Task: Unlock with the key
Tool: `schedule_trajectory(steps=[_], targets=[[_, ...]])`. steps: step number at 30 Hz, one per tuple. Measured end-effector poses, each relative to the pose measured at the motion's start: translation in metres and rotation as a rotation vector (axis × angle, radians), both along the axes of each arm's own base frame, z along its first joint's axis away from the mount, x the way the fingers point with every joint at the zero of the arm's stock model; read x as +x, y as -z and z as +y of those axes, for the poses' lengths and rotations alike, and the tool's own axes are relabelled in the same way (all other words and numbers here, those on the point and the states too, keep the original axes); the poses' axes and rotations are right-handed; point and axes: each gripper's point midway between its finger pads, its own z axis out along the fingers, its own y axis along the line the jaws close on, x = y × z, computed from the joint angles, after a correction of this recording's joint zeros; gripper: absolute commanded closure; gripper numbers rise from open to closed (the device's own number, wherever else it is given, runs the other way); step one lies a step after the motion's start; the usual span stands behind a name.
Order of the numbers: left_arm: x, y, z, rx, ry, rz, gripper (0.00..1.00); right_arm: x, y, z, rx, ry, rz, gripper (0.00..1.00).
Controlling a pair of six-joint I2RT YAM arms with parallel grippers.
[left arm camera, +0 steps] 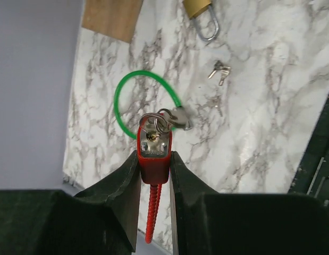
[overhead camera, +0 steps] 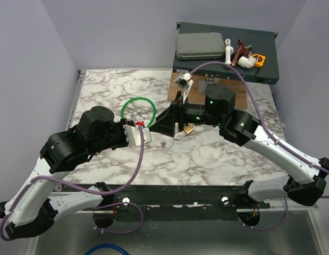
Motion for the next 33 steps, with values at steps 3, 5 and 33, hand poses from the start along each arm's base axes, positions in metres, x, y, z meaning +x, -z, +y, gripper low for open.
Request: schedule_trajectory(steps=[3, 5, 33], targets=[[-0.016, 0.001, -0.006, -0.022, 0.048, 0.091, 1.0, -0.003, -0.006, -0.009, 0.0, -0.018, -0.122, 0.23], [-0.025, 0.003, -0.01, -0.028, 0.075, 0.146, 1.0, -0.006, -0.002, -0.012, -0.009, -0.045, -0.195, 0.22], [-0.073, 0.007, -0.028, -0.166, 0.151, 0.533, 1.0, -0.06, 0.037, 0.023, -0.002, -0.397, -0.459, 0.29]])
